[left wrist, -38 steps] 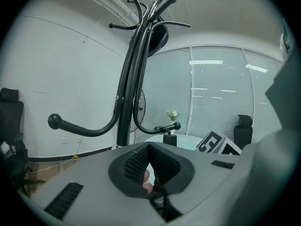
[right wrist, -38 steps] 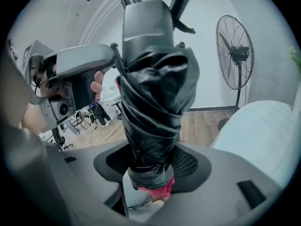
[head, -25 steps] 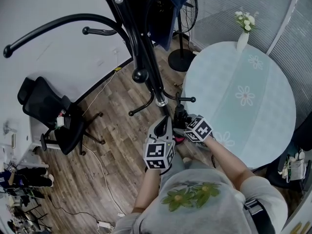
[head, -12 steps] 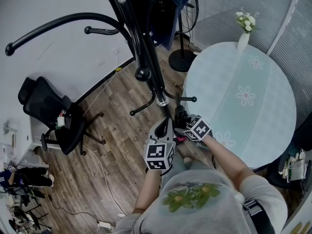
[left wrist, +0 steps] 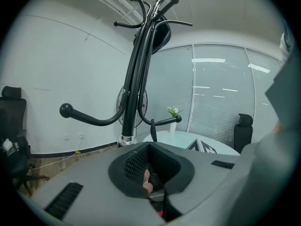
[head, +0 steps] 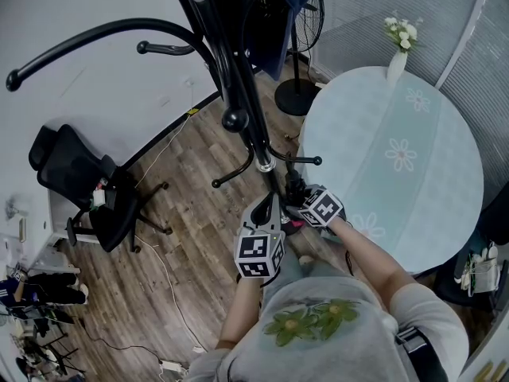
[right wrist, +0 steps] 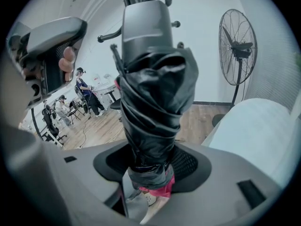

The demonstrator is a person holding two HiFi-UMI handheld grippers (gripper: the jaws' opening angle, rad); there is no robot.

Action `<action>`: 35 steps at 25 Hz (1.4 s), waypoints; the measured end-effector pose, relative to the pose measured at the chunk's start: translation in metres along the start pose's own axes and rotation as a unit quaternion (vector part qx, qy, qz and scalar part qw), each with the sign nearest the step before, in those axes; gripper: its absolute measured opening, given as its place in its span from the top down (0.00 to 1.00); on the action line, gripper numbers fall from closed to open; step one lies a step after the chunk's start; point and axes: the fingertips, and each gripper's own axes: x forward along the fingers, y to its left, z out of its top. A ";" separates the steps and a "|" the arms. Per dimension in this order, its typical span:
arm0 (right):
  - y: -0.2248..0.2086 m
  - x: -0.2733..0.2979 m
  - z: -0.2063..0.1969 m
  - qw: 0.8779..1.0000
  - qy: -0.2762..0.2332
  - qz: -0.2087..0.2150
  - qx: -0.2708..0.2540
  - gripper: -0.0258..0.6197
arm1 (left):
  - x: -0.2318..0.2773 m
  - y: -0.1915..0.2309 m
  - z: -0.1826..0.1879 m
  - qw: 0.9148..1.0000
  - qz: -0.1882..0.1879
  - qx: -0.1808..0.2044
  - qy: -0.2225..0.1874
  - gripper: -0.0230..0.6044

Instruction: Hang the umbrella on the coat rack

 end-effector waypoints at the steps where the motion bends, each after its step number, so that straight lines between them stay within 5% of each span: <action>1: -0.001 0.001 -0.001 1.000 0.002 -0.001 0.000 0.58 | 0.000 0.000 0.000 1.000 0.000 0.000 0.000 0.96; 35: -0.051 0.029 0.002 0.996 -0.023 -0.091 -0.002 0.48 | 0.002 0.010 -0.012 1.000 0.013 -0.008 0.016 0.96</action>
